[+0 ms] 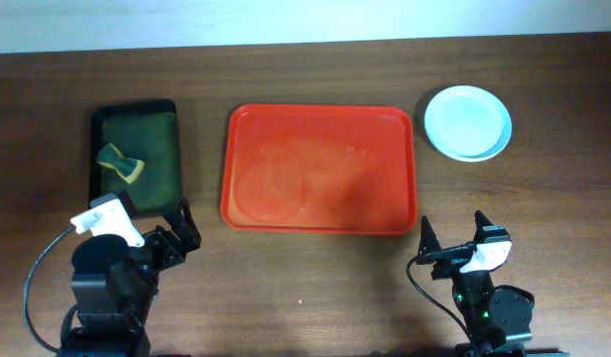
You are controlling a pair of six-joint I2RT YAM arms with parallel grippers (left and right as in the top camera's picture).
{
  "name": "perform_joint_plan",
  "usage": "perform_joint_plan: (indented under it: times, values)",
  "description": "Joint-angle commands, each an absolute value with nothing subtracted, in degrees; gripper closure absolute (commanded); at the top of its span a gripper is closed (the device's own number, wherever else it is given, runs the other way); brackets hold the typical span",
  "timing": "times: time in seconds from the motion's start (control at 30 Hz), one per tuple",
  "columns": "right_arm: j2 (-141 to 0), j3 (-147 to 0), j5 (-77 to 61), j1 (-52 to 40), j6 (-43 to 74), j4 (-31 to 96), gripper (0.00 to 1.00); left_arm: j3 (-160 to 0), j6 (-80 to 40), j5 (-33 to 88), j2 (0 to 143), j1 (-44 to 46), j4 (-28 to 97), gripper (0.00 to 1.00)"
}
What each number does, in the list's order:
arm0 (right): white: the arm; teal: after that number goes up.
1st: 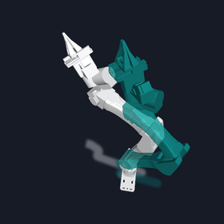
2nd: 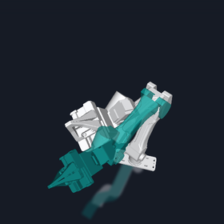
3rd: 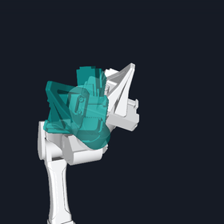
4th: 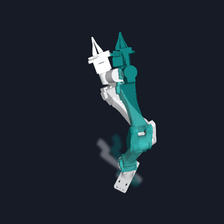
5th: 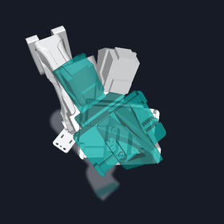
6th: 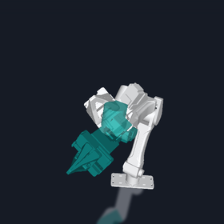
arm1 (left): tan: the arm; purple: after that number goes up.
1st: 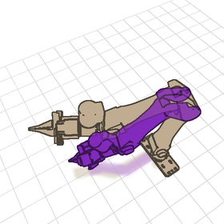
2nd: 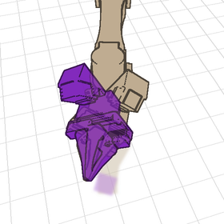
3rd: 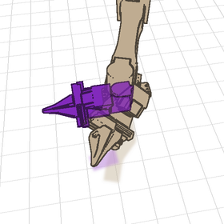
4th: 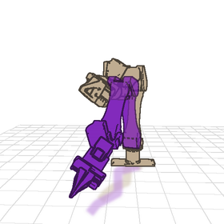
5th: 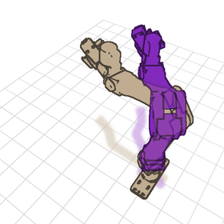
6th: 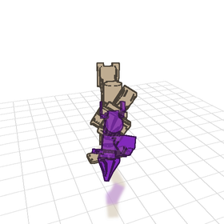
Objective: Clean dirty plates on tray and stack at the side
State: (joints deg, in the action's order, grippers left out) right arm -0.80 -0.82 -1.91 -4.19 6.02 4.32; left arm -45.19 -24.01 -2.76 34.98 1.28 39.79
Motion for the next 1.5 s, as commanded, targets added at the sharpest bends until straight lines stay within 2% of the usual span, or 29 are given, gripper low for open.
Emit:
perform_joint_plan:
  times: [0.0,0.33,0.47,0.57,0.63,0.73,0.83,0.97,1.1,1.2,1.47]
  values:
    - [-0.21,-0.32,-1.02,-4.49,6.5,4.49,0.02,-44.91,-23.11,-2.72,34.74,1.5,39.75,0.01]
    - [-0.21,-0.32,-1.02,-4.49,6.5,4.49,0.02,-44.64,-19.99,-6.22,33.06,2.83,41.78,0.01]
    - [-0.21,-0.32,-1.02,-4.49,6.5,4.49,0.02,-38.72,-17.85,-5.23,29.04,4.51,40.18,0.01]
    - [-0.21,-0.32,-1.02,-4.49,6.5,4.49,0.02,-28.01,-8.19,1.45,23.33,4.45,28.75,0.01]
    - [-0.21,-0.32,-1.02,-4.49,6.48,4.49,0.02,-17.63,1.72,11.05,17.15,4.45,14.17,0.01]
    - [-0.21,-0.32,-1.02,-4.49,6.5,4.49,0.02,-7.42,4.4,15.29,10.87,4.45,-0.54,0.01]
    - [-0.21,-0.32,-1.02,-4.49,6.5,4.49,0.02,-0.97,4.4,15.22,7.42,4.43,-9.19,0.0]
    - [-0.21,-0.32,-1.02,-4.49,6.5,4.49,0.02,-0.51,1.48,13.15,6.37,2.63,-7.35,0.01]
    - [-0.21,-0.32,-1.02,-4.49,6.5,4.49,0.02,-0.51,-15.05,0.67,3.62,2.07,3.64,0.01]
    - [-0.21,-0.32,-1.02,-4.47,6.5,4.49,0.02,-0.47,-13.89,-3.73,0.3,2.02,4.58,0.01]
    - [-0.21,-0.32,-1.02,-4.49,6.5,4.49,0.02,-0.47,-6.85,-2.98,0.27,1.98,4.64,0.01]
